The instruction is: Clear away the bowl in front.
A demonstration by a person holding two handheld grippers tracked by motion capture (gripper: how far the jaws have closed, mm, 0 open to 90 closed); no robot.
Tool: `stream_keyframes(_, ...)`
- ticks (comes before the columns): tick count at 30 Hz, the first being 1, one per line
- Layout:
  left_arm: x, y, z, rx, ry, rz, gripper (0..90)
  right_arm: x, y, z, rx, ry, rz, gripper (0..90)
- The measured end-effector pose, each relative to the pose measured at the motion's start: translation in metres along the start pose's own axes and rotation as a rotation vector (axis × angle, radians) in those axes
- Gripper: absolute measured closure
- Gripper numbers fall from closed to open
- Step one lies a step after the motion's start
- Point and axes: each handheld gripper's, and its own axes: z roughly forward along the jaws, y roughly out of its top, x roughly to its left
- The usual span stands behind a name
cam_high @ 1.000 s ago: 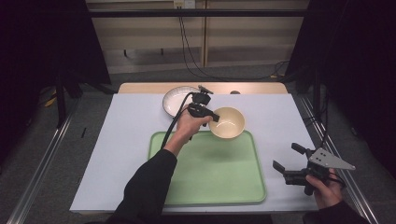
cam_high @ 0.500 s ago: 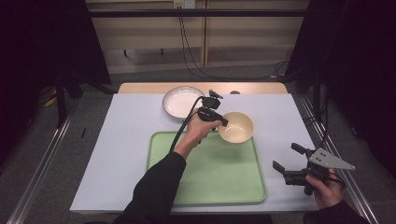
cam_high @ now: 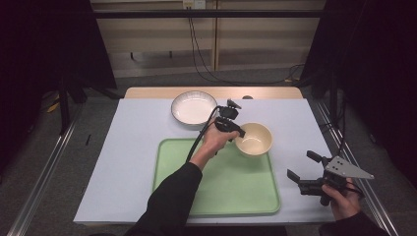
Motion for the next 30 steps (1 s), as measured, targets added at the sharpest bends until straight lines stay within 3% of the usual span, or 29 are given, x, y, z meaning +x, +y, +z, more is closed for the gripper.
stream_keyframes(4,0.001,0.0,0.003,0.021,0.008,0.015,83.4,0.0,0.0,0.0,0.0,-0.001,0.0,1.5)
stream_keyframes(8,0.003,-0.002,0.01,0.016,0.015,-0.006,83.4,0.0,0.0,0.0,-0.002,0.002,0.0,1.5)
stream_keyframes(10,0.004,-0.002,0.013,0.046,0.029,0.018,83.4,0.0,0.0,0.0,0.002,-0.003,-0.002,1.5)
stream_keyframes(13,0.005,-0.002,0.013,0.051,0.019,0.007,83.4,0.0,0.0,0.0,0.002,-0.003,-0.001,1.5)
stream_keyframes(15,0.005,-0.003,0.014,0.034,0.02,-0.006,83.4,0.0,0.0,0.0,0.005,-0.001,0.002,1.5)
stream_keyframes(19,0.004,-0.001,0.015,0.048,0.035,0.011,83.0,0.0,0.0,0.0,0.004,-0.002,0.0,1.5)
stream_keyframes(30,0.001,-0.002,0.017,0.024,0.05,0.009,82.5,0.0,0.0,0.0,0.001,0.0,0.002,1.5)
